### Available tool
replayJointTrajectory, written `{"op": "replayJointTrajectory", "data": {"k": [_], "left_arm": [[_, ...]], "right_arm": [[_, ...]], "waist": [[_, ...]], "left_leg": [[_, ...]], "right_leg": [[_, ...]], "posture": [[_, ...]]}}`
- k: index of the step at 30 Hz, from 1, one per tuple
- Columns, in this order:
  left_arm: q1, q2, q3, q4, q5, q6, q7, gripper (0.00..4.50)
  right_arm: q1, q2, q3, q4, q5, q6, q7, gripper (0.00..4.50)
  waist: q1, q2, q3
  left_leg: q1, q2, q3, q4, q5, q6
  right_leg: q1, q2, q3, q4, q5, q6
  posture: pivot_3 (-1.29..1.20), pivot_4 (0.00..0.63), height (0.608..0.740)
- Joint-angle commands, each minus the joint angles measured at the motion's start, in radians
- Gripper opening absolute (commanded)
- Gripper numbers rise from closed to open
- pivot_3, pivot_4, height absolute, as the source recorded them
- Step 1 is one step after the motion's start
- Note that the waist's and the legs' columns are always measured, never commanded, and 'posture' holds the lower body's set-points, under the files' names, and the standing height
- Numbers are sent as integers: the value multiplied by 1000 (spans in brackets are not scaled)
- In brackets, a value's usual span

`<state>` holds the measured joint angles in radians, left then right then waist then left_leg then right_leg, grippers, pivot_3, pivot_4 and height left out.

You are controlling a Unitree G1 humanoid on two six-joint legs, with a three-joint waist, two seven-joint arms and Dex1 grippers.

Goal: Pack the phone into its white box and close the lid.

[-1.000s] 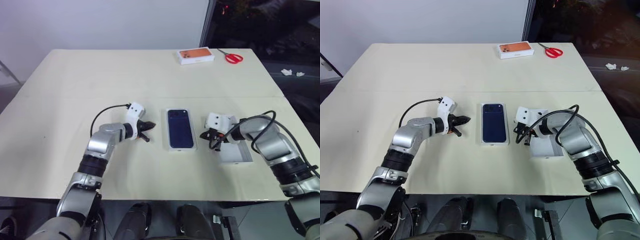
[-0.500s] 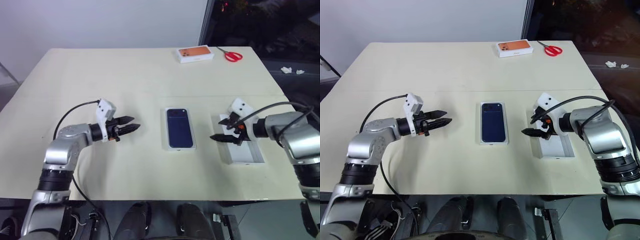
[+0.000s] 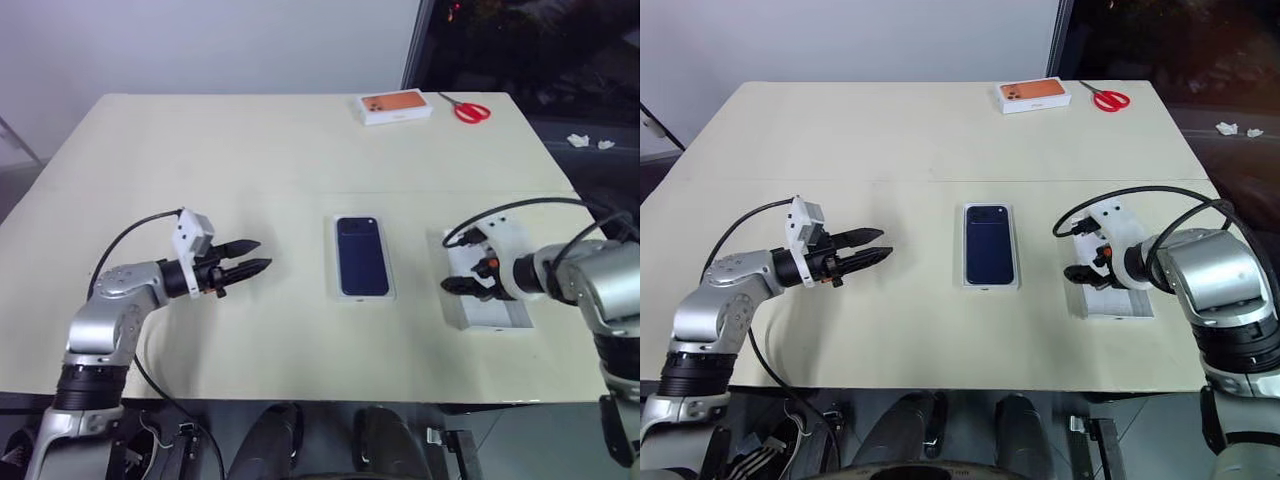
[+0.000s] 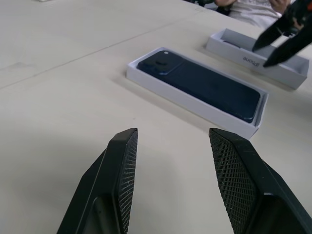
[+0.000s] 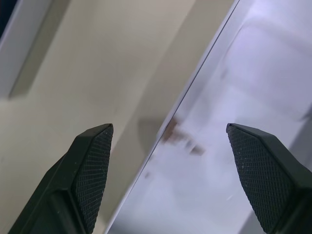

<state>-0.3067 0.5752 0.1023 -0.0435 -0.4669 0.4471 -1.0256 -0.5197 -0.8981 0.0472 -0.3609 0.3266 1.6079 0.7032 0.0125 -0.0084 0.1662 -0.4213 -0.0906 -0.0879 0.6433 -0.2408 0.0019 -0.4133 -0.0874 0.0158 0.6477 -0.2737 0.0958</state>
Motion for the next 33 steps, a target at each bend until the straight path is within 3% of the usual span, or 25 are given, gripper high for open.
{"op": "replayJointTrajectory", "data": {"k": [1,8,19,22,27,28,33], "left_arm": [[-6,-7,10,-36,-25,3,20,2433],[-1,-27,4,-64,-42,21,56,2433],[6,-49,-1,-101,-69,59,112,2433],[8,-50,-4,-104,-68,59,120,2433],[0,-52,1,-105,-79,72,129,2433],[-2,-51,2,-104,-81,74,131,2433],[1,-51,3,-108,-87,76,141,2433]], "right_arm": [[-16,-34,-5,-24,104,7,-70,3877],[-71,38,-94,125,385,7,-330,3877],[-80,85,-179,276,862,7,-959,3877],[-82,107,-193,313,978,7,-1104,2981],[-81,123,-186,340,1106,7,-1275,401],[-77,130,-187,343,1125,7,-1305,58],[-64,165,-194,356,1178,6,-1413,58]], "waist": [[-2,0,0],[-2,0,1],[-1,0,1],[-2,-1,1],[-5,-1,1],[-5,-1,1],[-7,-1,1]], "left_leg": [[0,0,0,0,0,0],[0,0,0,1,0,0],[-1,0,0,2,0,1],[0,0,0,2,0,1],[0,1,1,2,0,1],[0,1,1,2,0,1],[1,1,1,3,0,1]], "right_leg": [[0,0,0,0,0,0],[0,0,0,1,0,0],[1,0,0,1,0,0],[1,1,0,1,0,0],[1,1,0,1,0,0],[1,1,0,1,0,0],[3,2,0,1,0,0]], "posture": [[0,150,740],[0,150,740],[0,150,740],[0,150,740],[0,150,740],[0,150,740],[0,150,740]]}}
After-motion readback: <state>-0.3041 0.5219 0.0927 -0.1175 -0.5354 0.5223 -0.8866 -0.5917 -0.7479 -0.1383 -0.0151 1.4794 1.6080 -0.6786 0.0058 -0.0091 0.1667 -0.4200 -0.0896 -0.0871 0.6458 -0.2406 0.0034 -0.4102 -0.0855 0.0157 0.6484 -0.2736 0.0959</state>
